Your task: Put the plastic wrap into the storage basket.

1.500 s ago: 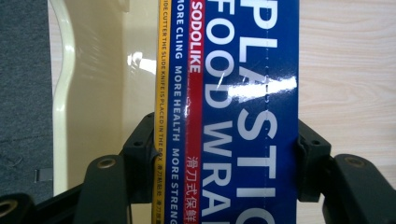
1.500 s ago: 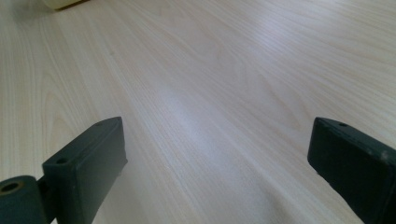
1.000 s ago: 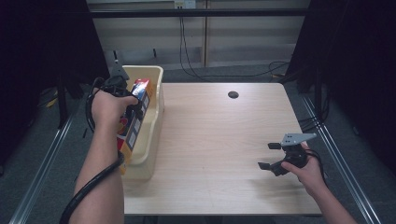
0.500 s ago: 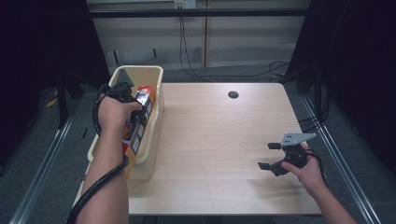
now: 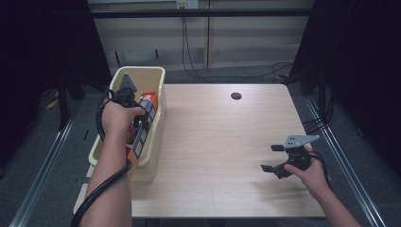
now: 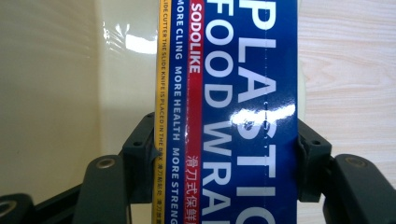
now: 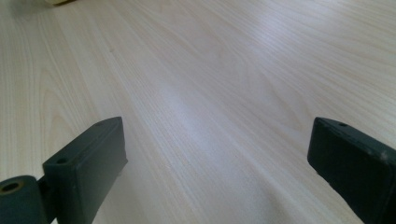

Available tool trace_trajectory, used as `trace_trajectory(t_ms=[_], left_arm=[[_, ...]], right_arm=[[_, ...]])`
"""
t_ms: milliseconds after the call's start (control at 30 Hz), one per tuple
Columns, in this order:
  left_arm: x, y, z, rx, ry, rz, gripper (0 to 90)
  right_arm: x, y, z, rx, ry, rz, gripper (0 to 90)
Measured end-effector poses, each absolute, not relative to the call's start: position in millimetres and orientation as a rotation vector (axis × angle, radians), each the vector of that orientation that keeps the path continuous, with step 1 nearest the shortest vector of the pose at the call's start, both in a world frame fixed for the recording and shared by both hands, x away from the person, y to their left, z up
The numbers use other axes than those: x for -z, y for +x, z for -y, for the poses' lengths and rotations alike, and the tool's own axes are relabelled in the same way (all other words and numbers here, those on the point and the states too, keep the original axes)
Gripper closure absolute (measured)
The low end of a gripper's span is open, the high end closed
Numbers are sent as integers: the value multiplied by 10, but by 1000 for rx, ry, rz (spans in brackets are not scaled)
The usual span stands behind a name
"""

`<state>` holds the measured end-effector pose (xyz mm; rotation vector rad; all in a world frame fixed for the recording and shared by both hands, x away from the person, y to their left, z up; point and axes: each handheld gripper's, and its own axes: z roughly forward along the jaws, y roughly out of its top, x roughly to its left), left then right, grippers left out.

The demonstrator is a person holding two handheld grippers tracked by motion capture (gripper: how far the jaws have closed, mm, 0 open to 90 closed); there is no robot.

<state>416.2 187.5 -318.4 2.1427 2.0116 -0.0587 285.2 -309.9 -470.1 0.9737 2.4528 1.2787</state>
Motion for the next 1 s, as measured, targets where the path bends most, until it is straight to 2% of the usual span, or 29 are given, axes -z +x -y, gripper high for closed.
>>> trace_trajectory(t_ms=[1000], left_arm=[[3397,4212,-1848,85,2158,-2028,394]], right_arm=[[4710,2851,3093,-1269,968,-2458,43]])
